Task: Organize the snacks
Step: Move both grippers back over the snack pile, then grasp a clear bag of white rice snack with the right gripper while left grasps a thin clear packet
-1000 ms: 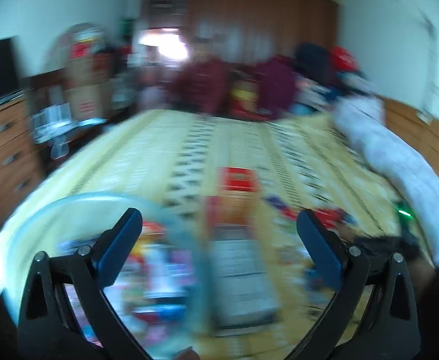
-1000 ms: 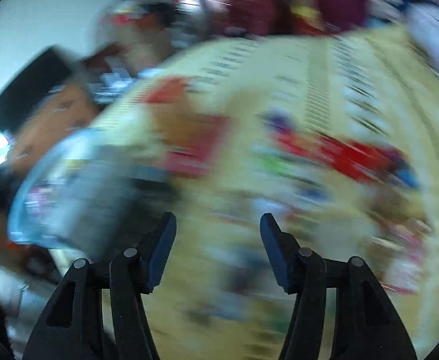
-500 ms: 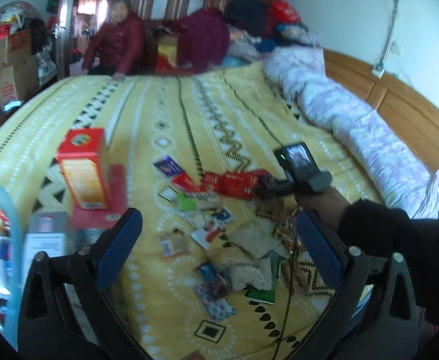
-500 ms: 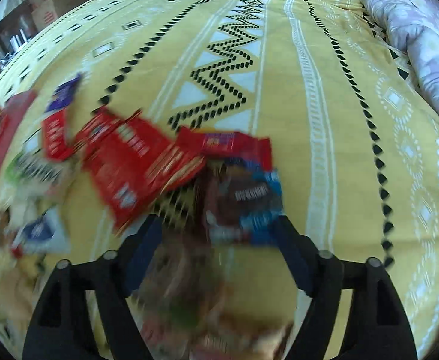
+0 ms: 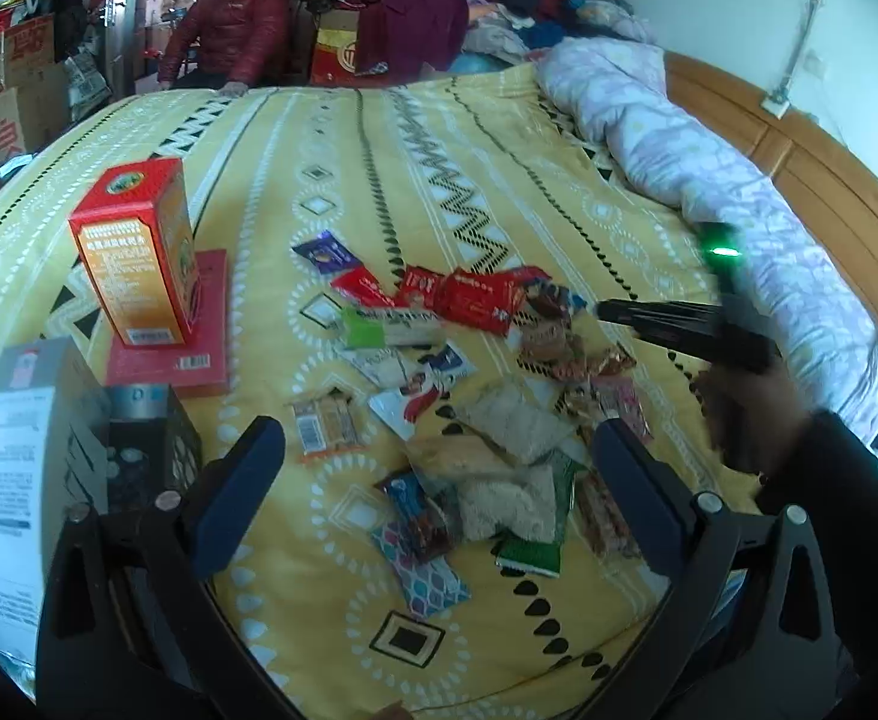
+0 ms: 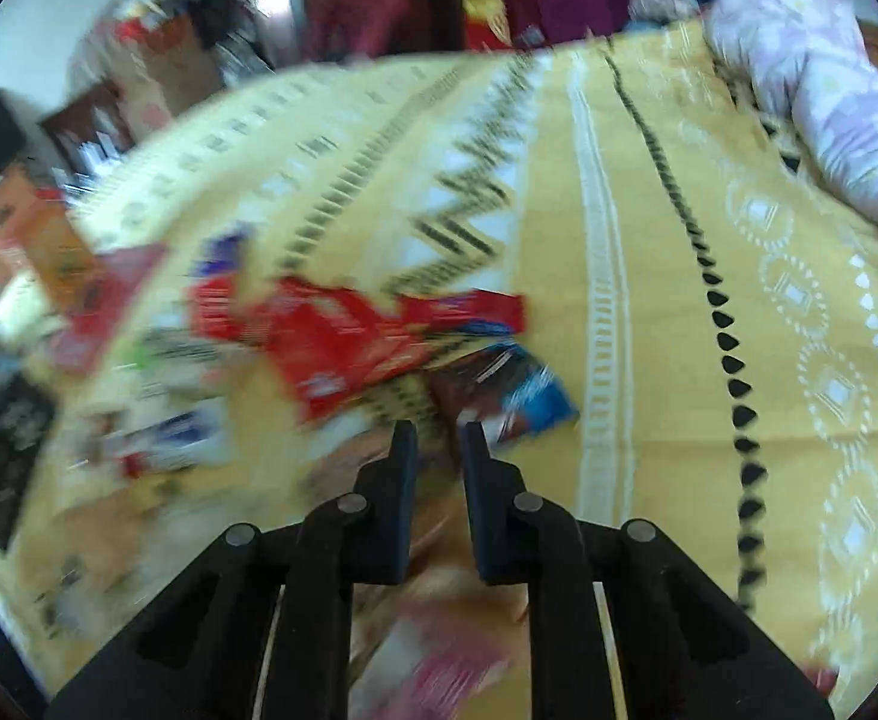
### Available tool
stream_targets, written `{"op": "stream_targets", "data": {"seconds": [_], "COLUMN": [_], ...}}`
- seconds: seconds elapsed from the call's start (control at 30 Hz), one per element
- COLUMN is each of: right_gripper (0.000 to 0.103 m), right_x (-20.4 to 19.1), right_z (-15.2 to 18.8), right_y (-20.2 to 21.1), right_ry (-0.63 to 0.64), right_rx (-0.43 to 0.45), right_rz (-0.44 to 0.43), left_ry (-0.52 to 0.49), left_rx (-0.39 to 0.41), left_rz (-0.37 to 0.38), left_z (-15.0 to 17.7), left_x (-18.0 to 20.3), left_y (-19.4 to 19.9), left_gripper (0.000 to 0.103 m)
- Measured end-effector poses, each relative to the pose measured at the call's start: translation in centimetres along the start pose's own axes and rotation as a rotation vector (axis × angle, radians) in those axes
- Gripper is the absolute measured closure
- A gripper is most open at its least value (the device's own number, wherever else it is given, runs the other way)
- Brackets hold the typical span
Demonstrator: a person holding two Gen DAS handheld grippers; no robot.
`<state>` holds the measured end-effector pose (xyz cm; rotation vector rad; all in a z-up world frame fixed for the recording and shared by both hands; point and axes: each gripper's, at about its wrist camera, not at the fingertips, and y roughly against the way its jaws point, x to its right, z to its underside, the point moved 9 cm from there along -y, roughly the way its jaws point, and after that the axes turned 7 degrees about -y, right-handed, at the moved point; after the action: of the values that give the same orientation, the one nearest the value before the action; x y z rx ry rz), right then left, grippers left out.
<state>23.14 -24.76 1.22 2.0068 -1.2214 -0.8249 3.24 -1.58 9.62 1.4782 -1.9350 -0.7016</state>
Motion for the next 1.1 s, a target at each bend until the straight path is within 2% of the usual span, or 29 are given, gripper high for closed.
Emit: {"op": "stream_targets", "data": {"seconds": [0.1, 0.17, 0.23, 0.27, 0.33, 0.43, 0.53, 0.6, 0.7, 0.73, 0.77, 0.8, 0.93, 1.0, 1.1], "right_gripper": [0.085, 0.083, 0.049, 0.044, 0.043, 0.036, 0.035, 0.035, 0.029, 0.033, 0.036, 0.046, 0.048, 0.048, 0.048], "right_x": [-2.2, -3.0, -3.7, -4.1, -4.8, -6.9, -9.6, -10.7, -11.1, -10.9, -10.7, -10.5, -9.4, -8.8, -7.6], "right_z": [3.1, 6.1, 8.7, 9.7, 10.1, 8.6, 7.5, 7.4, 8.1, 8.2, 8.1, 8.0, 6.8, 6.7, 8.3], "right_y": [4.3, 6.0, 6.2, 6.5, 6.2, 4.8, 1.3, -2.3, -5.6, -6.0, -5.7, -5.2, 0.0, 3.2, 6.1], "right_ry": [-0.002, -0.039, -0.067, -0.059, -0.057, -0.072, -0.012, 0.03, 0.069, 0.062, 0.047, 0.03, -0.032, -0.064, -0.151], "right_rx": [0.026, 0.0, -0.053, -0.06, -0.072, -0.081, -0.146, -0.229, -0.293, -0.28, -0.264, -0.247, -0.102, -0.041, -0.013], "right_rz": [-0.062, -0.101, -0.115, -0.111, -0.109, -0.182, -0.173, -0.136, -0.093, -0.105, -0.123, -0.137, -0.207, -0.232, -0.284], "left_ry": [0.019, 0.013, 0.016, 0.023, 0.032, 0.033, 0.024, 0.007, 0.012, 0.033, 0.058, 0.073, 0.075, 0.03, -0.095], "left_rx": [-0.025, -0.027, -0.035, -0.042, -0.047, -0.056, -0.068, -0.076, -0.085, -0.09, -0.09, -0.089, -0.132, -0.159, -0.21], "left_rz": [0.018, 0.016, 0.01, 0.01, 0.004, -0.001, 0.001, 0.007, 0.028, 0.049, 0.069, 0.071, 0.033, 0.091, 0.171], "left_z": [0.9, 1.4, 1.8, 2.0, 2.3, 2.5, 2.5, 2.1, 1.5, 1.4, 1.3, 1.3, 2.8, 3.7, 4.5], "left_x": [0.2, 0.4, 0.4, 0.4, 0.2, 0.1, 0.3, 0.7, 0.8, 0.8, 0.5, 0.1, -1.4, 0.0, 3.7], "left_y": [-0.4, -0.3, -0.4, -0.5, -0.6, -0.8, -1.4, -2.0, -3.0, -3.4, -3.7, -3.9, -4.8, -5.3, -6.5], "left_gripper": [0.0, 0.0, 0.0, 0.0, 0.0, 0.0, 0.0, 0.0, 0.0, 0.0, 0.0, 0.0, 0.0, 0.001, 0.001]}}
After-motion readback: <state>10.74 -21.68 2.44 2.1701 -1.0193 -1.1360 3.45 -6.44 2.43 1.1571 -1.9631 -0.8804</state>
